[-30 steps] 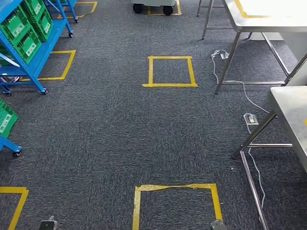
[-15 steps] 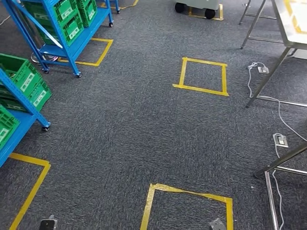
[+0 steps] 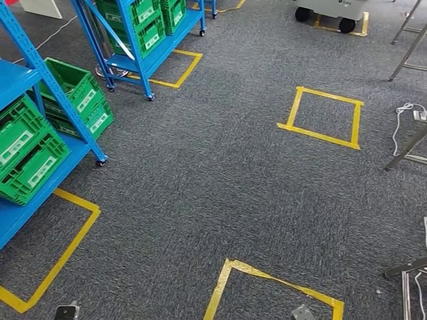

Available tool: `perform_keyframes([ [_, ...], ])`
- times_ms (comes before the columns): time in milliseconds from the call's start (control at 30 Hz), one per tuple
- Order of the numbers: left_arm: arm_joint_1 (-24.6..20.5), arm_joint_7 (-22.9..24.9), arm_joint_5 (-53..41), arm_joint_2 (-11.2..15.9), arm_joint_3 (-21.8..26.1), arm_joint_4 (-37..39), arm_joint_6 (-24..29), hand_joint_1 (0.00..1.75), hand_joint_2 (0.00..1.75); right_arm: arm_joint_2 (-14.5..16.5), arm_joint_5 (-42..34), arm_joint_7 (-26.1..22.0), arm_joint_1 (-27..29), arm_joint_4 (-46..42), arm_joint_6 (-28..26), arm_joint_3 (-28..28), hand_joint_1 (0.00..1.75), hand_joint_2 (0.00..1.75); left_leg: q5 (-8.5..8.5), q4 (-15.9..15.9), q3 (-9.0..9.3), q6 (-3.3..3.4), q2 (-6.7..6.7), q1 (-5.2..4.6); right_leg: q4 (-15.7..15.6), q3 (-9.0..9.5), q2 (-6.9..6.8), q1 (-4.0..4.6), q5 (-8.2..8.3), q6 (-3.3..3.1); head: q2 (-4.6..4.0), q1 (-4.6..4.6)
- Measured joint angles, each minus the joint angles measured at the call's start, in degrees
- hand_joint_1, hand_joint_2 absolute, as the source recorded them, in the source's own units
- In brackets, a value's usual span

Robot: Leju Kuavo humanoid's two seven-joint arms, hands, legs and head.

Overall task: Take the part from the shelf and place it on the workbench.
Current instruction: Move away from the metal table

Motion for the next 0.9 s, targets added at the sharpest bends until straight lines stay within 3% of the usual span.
perform_keyframes([
  [67, 0.8, 1.0, 0.2, -0.1, 1.0, -1.7, -2.0, 0.00, 0.00, 0.2, -0.4, 0.3, -1.1, 0.3, -0.1, 0.9, 0.00, 0.00, -3.38, 5.9, -2.88, -0.26, 3.01, -0.19, -0.3, 0.16, -1.47, 0.09, 0.09, -0.55, 0.00, -0.24],
  [133, 1.2, 1.4, 0.3, -0.3, 1.8, -2.8, -2.8, 0.00, 0.00, 0.3, -1.0, 0.5, -1.8, 0.8, -0.7, 1.8, 0.00, 0.00, -6.17, 13.0, -6.50, -0.56, 3.87, -0.22, -0.3, 0.28, -3.28, 0.22, -0.14, -0.76, 0.00, -0.29],
  [167, 1.3, 1.5, 0.2, -0.3, 2.1, -3.2, -2.8, 0.00, 0.00, 0.4, -1.3, 1.1, -2.1, 0.9, -0.9, 2.4, 0.00, 0.00, -6.14, 14.5, -7.28, -0.64, 4.00, -0.21, -0.3, 0.42, -4.26, 0.25, -0.32, -0.78, 0.00, -0.30],
  [200, 1.5, 1.5, 0.2, -0.4, 2.3, -3.5, -2.7, 0.00, 0.00, 0.4, -1.4, 2.0, -2.3, 0.8, -1.1, 3.0, 0.00, 0.00, -5.05, 13.8, -6.92, -0.65, 4.18, -0.21, -0.3, 0.62, -5.18, 0.26, -0.51, -0.74, 0.00, -0.30],
  [233, 1.6, 1.4, 0.0, -0.4, 2.5, -3.8, -2.5, 0.00, 0.00, 0.4, -1.6, 3.0, -2.5, 0.4, -1.4, 3.6, 0.00, 0.00, -3.18, 11.0, -5.45, -0.59, 4.71, -0.23, -0.3, 0.92, -6.06, 0.26, -0.74, -0.63, 0.00, -0.31],
  [300, 1.5, 1.1, -0.7, -0.4, 3.0, -4.1, -2.4, 0.00, 0.00, 0.4, -2.2, 3.9, -2.8, -0.3, -2.4, 4.6, 0.00, 0.00, 0.08, 3.2, -1.23, -0.23, 7.63, -0.51, -0.2, 1.47, -7.60, 0.44, -1.40, -0.15, 0.00, -0.35],
  [367, 1.1, 0.3, -1.7, -0.5, 3.4, -4.2, -2.6, 0.00, 0.00, 0.4, -3.1, 2.5, -3.5, 0.2, -3.2, 5.4, 0.00, 0.00, 0.71, -1.1, 1.10, 0.57, 9.46, -0.81, -0.3, 2.25, -8.91, 0.75, -2.09, 0.59, 0.00, -0.23],
  [433, 1.0, -0.5, -2.4, -0.6, 3.8, -4.2, -2.8, 0.00, 0.00, 0.5, -3.9, 0.3, -4.6, 1.7, -3.5, 6.0, 0.00, 0.00, 0.28, -1.6, 1.46, 1.52, 8.19, -0.76, -0.2, 3.29, -9.72, 0.73, -2.40, 1.39, 0.00, -0.09],
  [500, 1.0, -0.8, -2.7, -0.6, 4.2, -4.2, -3.0, 0.00, 0.00, 0.9, -4.4, -1.2, -5.8, 3.5, -3.6, 6.5, 0.00, 0.00, 0.14, -1.8, 2.03, 2.22, 6.81, -0.57, 1.2, 3.20, -7.82, 0.33, -3.38, 2.03, 0.01, -0.08],
  [533, 0.9, -0.9, -2.8, -0.7, 4.3, -4.2, -3.0, 0.00, 0.00, 1.0, -4.5, -1.6, -6.1, 4.4, -3.6, 6.7, 0.00, 0.00, 0.11, -1.8, 2.37, 2.51, 6.13, -0.48, 3.3, 2.11, -6.14, 0.12, -4.51, 2.24, 0.01, -0.03],
  [600, 0.6, -0.9, -3.0, -0.7, 4.5, -4.2, -3.1, 0.00, 0.00, 1.2, -4.6, -1.9, -6.4, 5.9, -3.6, 6.9, 0.00, 0.00, -0.20, -1.8, 2.77, 2.93, 4.64, -0.43, 10.8, -2.36, -3.01, -0.10, -7.45, 2.50, 0.00, 0.10],
  [667, 0.6, -0.9, -3.1, -0.7, 4.6, -4.2, -3.1, 0.00, 0.00, 1.2, -4.7, -2.0, -6.2, 7.1, -3.6, 7.1, 0.00, 0.00, -0.75, -1.8, 3.40, 3.01, 2.74, -0.41, 16.3, -7.01, -2.19, -0.14, -9.04, 2.72, 0.00, 0.24],
  [700, 0.6, -0.9, -3.1, -0.7, 4.6, -4.2, -3.1, 0.00, 0.00, 1.2, -4.7, -2.0, -6.2, 7.5, -3.6, 7.2, 0.00, 0.00, -1.13, -1.8, 3.91, 2.90, 1.79, -0.35, 16.2, -8.09, -2.07, -0.18, -8.50, 2.80, 0.00, 0.27],
  [733, 0.6, -0.9, -3.2, -0.7, 4.7, -4.2, -3.1, 0.00, 0.00, 1.3, -4.7, -2.0, -6.2, 7.9, -3.6, 7.3, 0.00, 0.00, -1.58, -1.8, 4.57, 2.73, 0.91, -0.25, 14.2, -8.20, -1.88, -0.26, -6.87, 2.89, 0.00, 0.26],
  [800, 0.6, -0.9, -3.3, -0.7, 4.8, -4.2, -3.1, 0.00, 0.00, 1.3, -4.8, -2.1, -6.5, 8.6, -3.6, 7.4, 0.00, 0.00, -2.70, -1.6, 5.89, 2.18, -0.65, -0.03, 7.1, -6.87, -0.10, -0.71, -1.30, 3.23, 0.00, 0.35],
  [867, 0.5, -1.1, -3.7, -0.6, 4.9, -4.2, -3.3, 0.00, 0.00, 1.5, -5.1, -2.4, -6.8, 9.6, -3.6, 7.5, 0.00, 0.00, -3.72, -1.5, 6.45, 1.48, -2.05, 0.04, 2.8, -5.72, 1.62, -0.99, 1.89, 2.77, 0.00, 0.51],
  [900, 0.5, -1.3, -4.0, -0.6, 4.9, -4.2, -3.4, 0.00, 0.00, 1.6, -5.3, -2.6, -7.0, 10.2, -3.6, 7.5, 0.00, 0.00, -3.97, -1.4, 6.52, 1.11, -2.57, 0.05, 2.3, -5.49, 1.73, -0.96, 2.20, 2.25, 0.00, 0.57],
])
